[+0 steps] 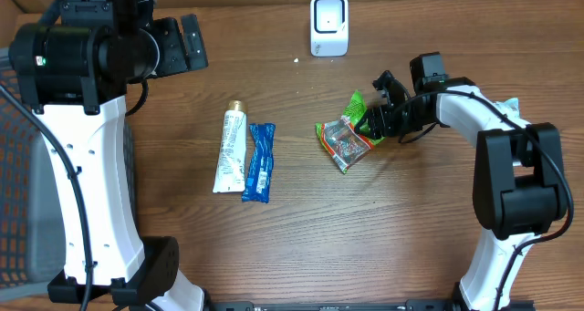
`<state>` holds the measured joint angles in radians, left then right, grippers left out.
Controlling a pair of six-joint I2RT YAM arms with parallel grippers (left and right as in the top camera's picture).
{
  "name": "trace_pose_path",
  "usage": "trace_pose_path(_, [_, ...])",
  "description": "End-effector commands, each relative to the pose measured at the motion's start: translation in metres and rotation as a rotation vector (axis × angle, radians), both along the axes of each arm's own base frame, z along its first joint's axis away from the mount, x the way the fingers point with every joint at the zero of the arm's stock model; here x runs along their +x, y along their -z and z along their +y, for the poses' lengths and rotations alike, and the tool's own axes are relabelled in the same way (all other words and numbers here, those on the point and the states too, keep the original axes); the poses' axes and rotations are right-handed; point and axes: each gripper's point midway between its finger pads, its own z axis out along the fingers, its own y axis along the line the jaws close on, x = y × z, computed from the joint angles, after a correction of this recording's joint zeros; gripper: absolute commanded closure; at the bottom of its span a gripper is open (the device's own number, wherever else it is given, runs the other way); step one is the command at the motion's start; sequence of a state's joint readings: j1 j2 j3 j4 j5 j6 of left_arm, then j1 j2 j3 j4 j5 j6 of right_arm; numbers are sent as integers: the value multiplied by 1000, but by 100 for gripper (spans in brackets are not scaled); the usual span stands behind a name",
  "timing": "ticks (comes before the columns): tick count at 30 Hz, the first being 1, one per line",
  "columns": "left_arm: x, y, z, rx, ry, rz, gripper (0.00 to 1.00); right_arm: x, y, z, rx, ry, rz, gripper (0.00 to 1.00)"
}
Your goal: Scan the item barcode
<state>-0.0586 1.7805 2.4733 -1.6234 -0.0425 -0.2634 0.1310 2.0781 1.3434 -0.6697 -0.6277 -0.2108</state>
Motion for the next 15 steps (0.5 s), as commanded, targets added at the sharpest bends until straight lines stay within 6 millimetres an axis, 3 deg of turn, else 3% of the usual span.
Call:
trace_pose_path(1, [0,0,1,-1,-16,-3,0,-8,7,12,1,-26,18,58])
trace_pose_path(4, [0,0,1,-1,-16,-3,0,-10,7,19,5,-14,37,92])
trace_pose_path(5, [0,0,1,-1,-16,-3,0,-11,7,20,6,-4,48,96])
trace_pose_path(11, [0,0,1,-1,-16,-3,1,-16,10,14,6,216,242,96])
trace_pose_path(15, [0,0,1,-1,-16,-3,0,-32,21,-9,-95,496,478,96])
